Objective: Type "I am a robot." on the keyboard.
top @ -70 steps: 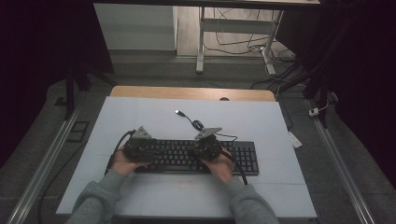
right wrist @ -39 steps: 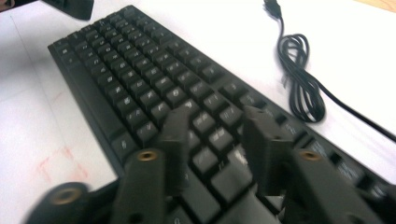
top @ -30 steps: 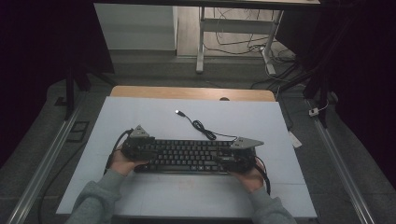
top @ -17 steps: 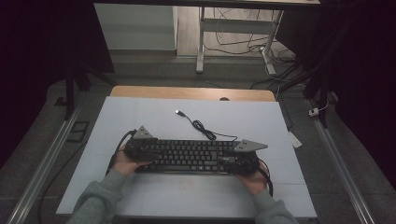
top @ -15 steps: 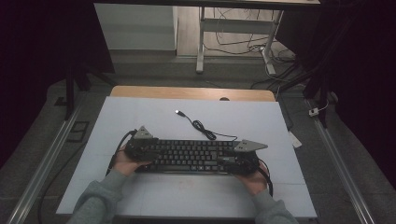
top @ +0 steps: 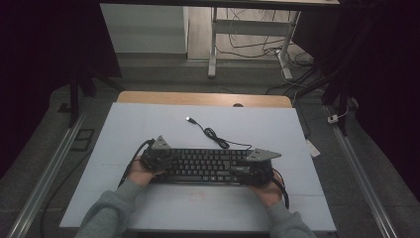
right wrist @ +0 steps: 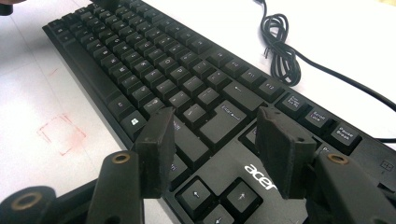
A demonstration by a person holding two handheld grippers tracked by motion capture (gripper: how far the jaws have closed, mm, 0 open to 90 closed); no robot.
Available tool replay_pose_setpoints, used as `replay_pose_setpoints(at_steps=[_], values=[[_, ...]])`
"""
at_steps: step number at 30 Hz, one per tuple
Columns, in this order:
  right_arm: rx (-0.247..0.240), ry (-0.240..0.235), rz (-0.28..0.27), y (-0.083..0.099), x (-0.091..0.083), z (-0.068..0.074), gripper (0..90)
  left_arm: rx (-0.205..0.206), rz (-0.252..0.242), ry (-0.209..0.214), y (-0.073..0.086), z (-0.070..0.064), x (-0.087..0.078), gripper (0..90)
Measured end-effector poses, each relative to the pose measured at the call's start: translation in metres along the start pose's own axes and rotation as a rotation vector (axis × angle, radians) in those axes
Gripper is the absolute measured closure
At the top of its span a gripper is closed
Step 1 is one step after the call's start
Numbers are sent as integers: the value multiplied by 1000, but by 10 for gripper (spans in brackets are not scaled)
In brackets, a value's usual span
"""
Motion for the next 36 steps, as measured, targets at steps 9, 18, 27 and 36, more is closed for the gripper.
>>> replay_pose_setpoints(at_steps=[9, 18, 27, 36], values=[[-1, -2, 8, 1, 2, 1, 480, 6, 31, 8, -1, -4, 13, 888], [-2, -2, 11, 1, 2, 1, 480, 4, 56, -5, 2, -2, 19, 887], [-1, -3, 13, 1, 3, 1, 480, 3, 63, -14, 4, 0, 21, 887], [-3, -1, 13, 1, 2, 1, 479, 4, 52, -13, 4, -2, 21, 888]])
Point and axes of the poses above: each handheld gripper's, and its own axes: x roughly forward along the jaws, y roughly out of its underside, z roughly to its left, the point moved 5 cm from there along x, roughly forward along the jaws, and after that the axes turned 3 degrees about -z, right-handed, at the moved point
